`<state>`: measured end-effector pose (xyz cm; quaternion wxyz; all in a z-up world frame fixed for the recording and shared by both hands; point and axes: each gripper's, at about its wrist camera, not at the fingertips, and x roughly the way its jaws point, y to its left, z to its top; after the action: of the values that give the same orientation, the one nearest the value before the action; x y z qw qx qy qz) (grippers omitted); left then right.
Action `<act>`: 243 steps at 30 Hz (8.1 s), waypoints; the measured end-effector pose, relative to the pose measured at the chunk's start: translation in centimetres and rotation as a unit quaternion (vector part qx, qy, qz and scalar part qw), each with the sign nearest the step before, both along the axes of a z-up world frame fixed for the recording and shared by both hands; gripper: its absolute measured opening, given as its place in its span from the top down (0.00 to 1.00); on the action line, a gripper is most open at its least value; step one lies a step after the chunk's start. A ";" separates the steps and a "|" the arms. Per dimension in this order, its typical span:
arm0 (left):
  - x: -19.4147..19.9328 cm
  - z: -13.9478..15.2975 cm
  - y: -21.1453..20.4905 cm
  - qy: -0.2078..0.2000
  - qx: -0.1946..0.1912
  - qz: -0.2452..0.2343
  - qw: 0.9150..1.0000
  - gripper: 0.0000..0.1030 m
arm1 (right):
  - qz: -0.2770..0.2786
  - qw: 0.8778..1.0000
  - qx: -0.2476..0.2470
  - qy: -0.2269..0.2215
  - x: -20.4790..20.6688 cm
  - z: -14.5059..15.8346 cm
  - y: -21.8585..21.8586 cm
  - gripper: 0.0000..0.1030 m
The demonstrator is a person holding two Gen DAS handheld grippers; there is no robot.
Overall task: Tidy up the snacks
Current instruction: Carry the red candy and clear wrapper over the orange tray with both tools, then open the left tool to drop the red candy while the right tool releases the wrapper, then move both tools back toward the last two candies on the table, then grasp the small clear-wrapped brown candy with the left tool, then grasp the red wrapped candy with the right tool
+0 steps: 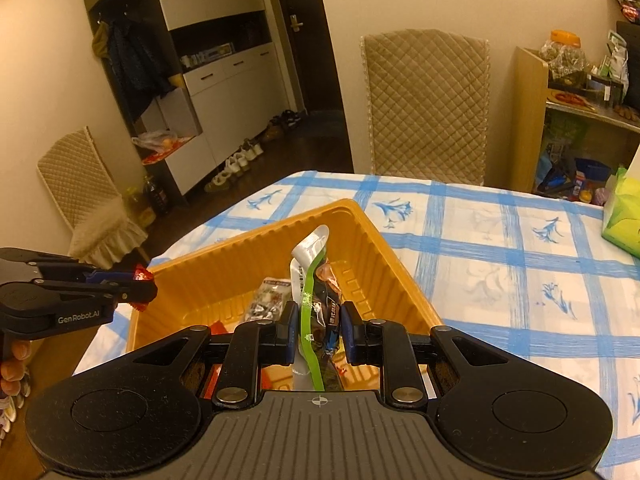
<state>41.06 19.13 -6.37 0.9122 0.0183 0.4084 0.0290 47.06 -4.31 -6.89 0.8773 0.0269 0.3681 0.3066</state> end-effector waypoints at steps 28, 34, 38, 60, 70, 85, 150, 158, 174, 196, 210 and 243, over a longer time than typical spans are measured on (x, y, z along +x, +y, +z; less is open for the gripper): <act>3.4 -3.1 1.7 0.031 -0.022 0.004 0.999 0.85 | -0.017 1.000 -0.012 0.019 3.0 -1.9 1.6 0.78; 3.5 -2.8 2.0 0.028 -0.031 0.003 0.999 0.83 | -0.014 1.000 -0.019 0.019 3.8 -2.3 2.0 0.78; 3.7 -2.9 2.0 0.031 -0.035 0.003 0.999 0.83 | -0.007 0.999 -0.026 0.019 4.3 -2.7 2.6 0.78; 3.4 -2.8 2.2 0.030 -0.049 0.002 0.998 0.62 | 0.008 0.999 -0.046 0.016 6.5 -3.9 5.0 0.75; 2.4 -1.7 1.4 0.018 -0.052 -0.006 0.998 0.33 | 0.006 1.000 -0.016 0.017 4.6 -2.2 3.7 0.30; -1.6 1.4 -0.9 -0.002 -0.058 -0.004 0.998 0.17 | -0.029 0.999 0.007 0.030 -0.8 0.3 0.8 0.18; -23.5 0.2 -16.5 0.044 -0.092 -0.060 0.993 0.15 | -0.087 0.989 -0.033 0.115 -25.2 -2.3 -15.9 0.17; -21.8 -1.2 -16.6 0.057 -0.088 -0.076 0.992 0.20 | -0.101 0.986 -0.046 0.126 -24.1 -3.6 -15.7 0.18; -17.1 -3.6 -18.2 0.068 -0.060 -0.146 0.985 0.30 | -0.141 0.980 -0.044 0.131 -22.2 -4.9 -16.0 0.24; -9.9 -7.2 -22.0 0.068 0.000 -0.269 0.961 0.49 | -0.214 0.964 -0.033 0.152 -20.4 -6.3 -17.6 0.37; -7.9 -8.6 -22.3 0.089 -0.012 -0.297 0.951 0.82 | -0.231 0.959 -0.029 0.160 -19.8 -6.2 -17.6 0.37; -10.0 -8.1 -12.4 0.103 -0.050 -0.141 0.983 0.82 | -0.142 0.978 -0.093 0.123 -15.6 -8.1 -10.0 0.66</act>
<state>31.05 6.74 -14.51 0.8600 0.0332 0.4944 -0.1220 31.46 -14.34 -14.99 0.8584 0.0345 0.4930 0.1378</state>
